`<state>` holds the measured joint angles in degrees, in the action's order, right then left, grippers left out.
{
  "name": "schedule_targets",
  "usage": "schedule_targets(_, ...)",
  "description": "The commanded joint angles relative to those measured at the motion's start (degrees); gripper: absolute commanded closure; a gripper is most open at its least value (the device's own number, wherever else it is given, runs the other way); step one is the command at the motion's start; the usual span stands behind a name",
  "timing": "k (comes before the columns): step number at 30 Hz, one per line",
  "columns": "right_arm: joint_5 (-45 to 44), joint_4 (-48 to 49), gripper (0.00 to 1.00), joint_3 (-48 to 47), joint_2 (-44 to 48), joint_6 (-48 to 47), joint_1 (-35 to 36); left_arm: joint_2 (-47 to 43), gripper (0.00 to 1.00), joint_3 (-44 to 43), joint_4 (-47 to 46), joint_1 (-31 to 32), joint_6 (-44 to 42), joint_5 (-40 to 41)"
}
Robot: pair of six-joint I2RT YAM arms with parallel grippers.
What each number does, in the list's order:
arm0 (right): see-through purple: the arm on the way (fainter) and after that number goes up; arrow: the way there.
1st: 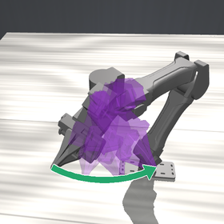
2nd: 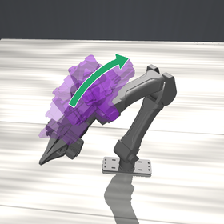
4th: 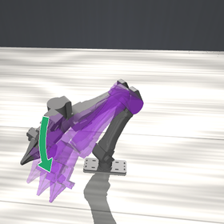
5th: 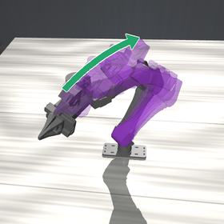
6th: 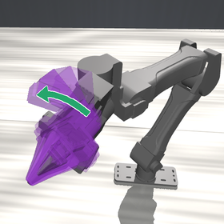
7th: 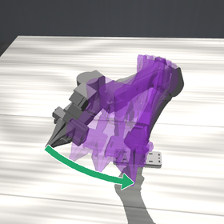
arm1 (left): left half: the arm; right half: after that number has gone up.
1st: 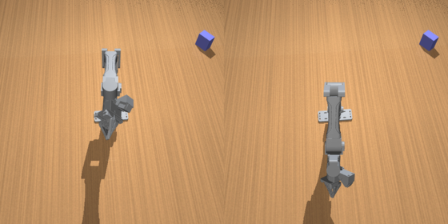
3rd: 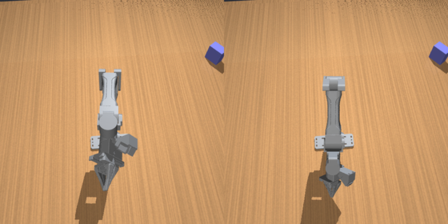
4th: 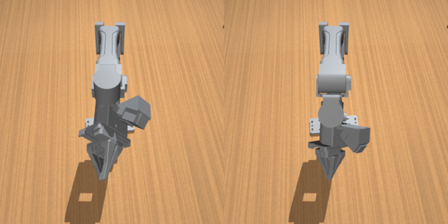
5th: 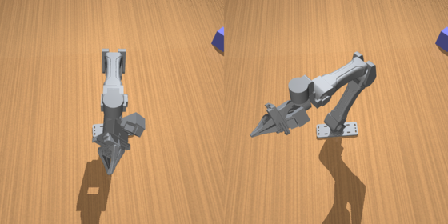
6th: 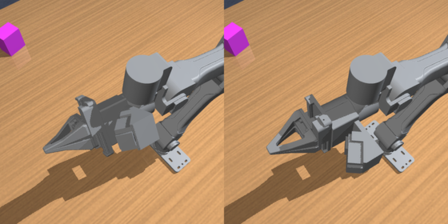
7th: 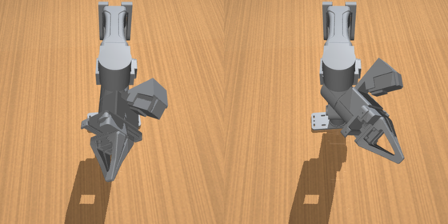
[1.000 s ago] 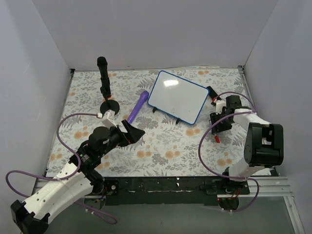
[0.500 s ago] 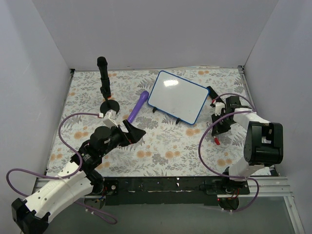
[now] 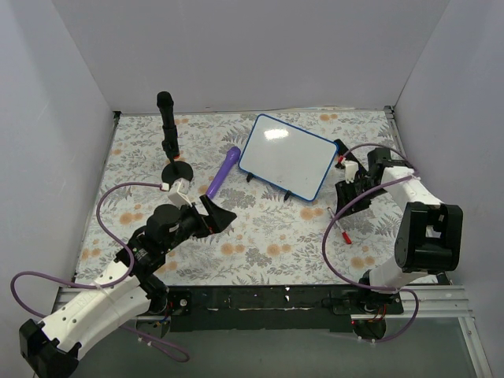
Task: Write a sentence on the whiteboard
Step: Move the whiteboard marker to the center of the board.
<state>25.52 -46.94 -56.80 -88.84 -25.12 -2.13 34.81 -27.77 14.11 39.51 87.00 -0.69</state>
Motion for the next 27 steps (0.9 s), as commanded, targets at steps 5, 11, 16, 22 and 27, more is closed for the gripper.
schedule_targets(5, 13.39, -18.61, 0.42, -9.21, 4.1, -39.75, -0.15, -1.41, 0.02, -0.7, -0.66, 0.04, -3.67, -0.37)
schedule_targets(11, 4.48, -19.65, 0.05, -0.17, 11.31, -94.84, 2.04, -0.88, 0.02, -2.46, 0.21, 0.04, -5.7, -0.01)
schedule_targets(16, -0.55, -15.82, 0.04, 0.55, 7.72, -98.44, 6.87, -0.71, 0.02, -2.55, 0.48, 0.04, -5.09, -0.01)
schedule_targets(22, -8.81, -4.58, 0.08, 3.79, 3.41, -102.4, 7.76, 0.96, 0.02, -3.25, 0.22, 0.04, -5.09, -0.01)
schedule_targets(27, -8.39, -0.44, 0.11, 3.62, 0.69, -104.42, 7.76, 1.58, 0.02, -3.08, 0.13, 0.04, -4.91, -0.01)
